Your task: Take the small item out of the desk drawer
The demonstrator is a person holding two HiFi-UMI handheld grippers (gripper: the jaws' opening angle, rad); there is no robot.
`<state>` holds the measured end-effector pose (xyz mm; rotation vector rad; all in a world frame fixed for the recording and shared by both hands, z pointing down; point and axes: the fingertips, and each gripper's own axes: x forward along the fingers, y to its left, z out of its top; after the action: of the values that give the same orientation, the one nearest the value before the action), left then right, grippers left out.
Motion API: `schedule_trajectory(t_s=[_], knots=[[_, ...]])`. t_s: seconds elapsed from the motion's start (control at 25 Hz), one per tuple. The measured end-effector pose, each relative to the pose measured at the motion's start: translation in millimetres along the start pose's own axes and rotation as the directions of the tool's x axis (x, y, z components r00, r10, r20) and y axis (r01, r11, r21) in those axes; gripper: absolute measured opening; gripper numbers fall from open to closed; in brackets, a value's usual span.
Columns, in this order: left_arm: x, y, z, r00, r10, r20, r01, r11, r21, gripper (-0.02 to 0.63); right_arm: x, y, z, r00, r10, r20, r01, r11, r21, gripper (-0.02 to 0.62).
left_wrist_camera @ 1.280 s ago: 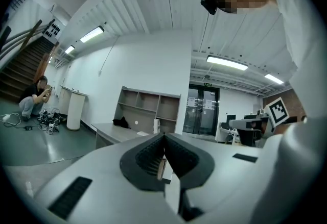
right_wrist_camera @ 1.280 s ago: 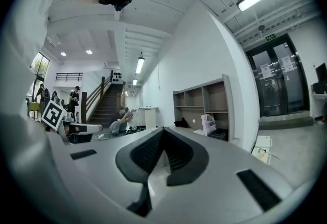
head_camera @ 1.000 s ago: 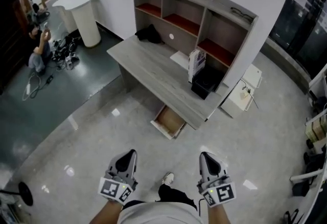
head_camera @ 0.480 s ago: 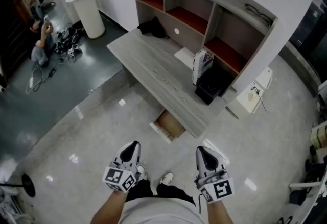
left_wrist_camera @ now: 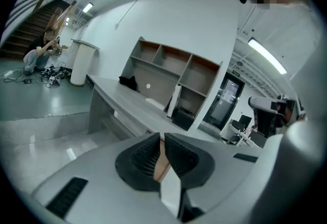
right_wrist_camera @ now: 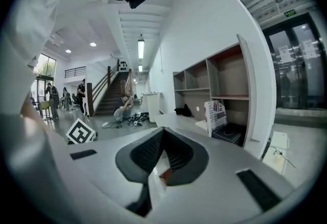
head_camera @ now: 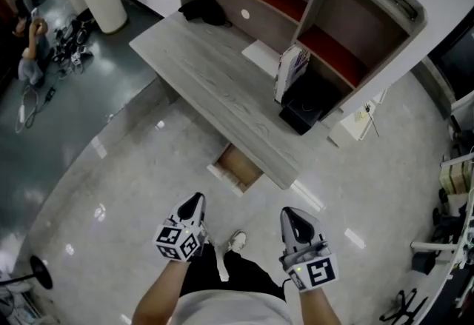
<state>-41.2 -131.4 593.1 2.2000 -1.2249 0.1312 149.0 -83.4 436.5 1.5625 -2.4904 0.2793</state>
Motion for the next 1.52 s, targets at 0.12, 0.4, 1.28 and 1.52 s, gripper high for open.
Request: schedule_trajectory(t_s=[0.12, 0.4, 1.28, 1.52], knots=[[26.3, 17.1, -31.6, 0.998, 0.002, -0.069, -0.005, 0.999, -0.049, 0.031, 17.3, 0.0, -15.0, 1.0, 0.0, -0.023, 0.0, 1.0, 0.001, 0.021], [85.7, 49.9, -117.7, 0.974, -0.007, -0.224, -0.056, 0.96, -0.273, 0.094, 36.1, -1.6, -55.1, 0.997, -0.003, -0.076, 0.004, 1.0, 0.016, 0.021], [182.5, 84.3, -224.9, 0.926, 0.015, -0.378, -0.205, 0.86, -0.467, 0.183, 65.6, -17.3, -140.9, 0.986, 0.014, -0.165, -0.005, 0.999, 0.051, 0.021], [178.1, 92.4, -232.7, 0.899, 0.084, -0.431, -0.279, 0.866, -0.414, 0.101, 68.9, -15.8, -142.7, 0.987, 0.014, -0.163, -0.006, 0.999, 0.05, 0.021]])
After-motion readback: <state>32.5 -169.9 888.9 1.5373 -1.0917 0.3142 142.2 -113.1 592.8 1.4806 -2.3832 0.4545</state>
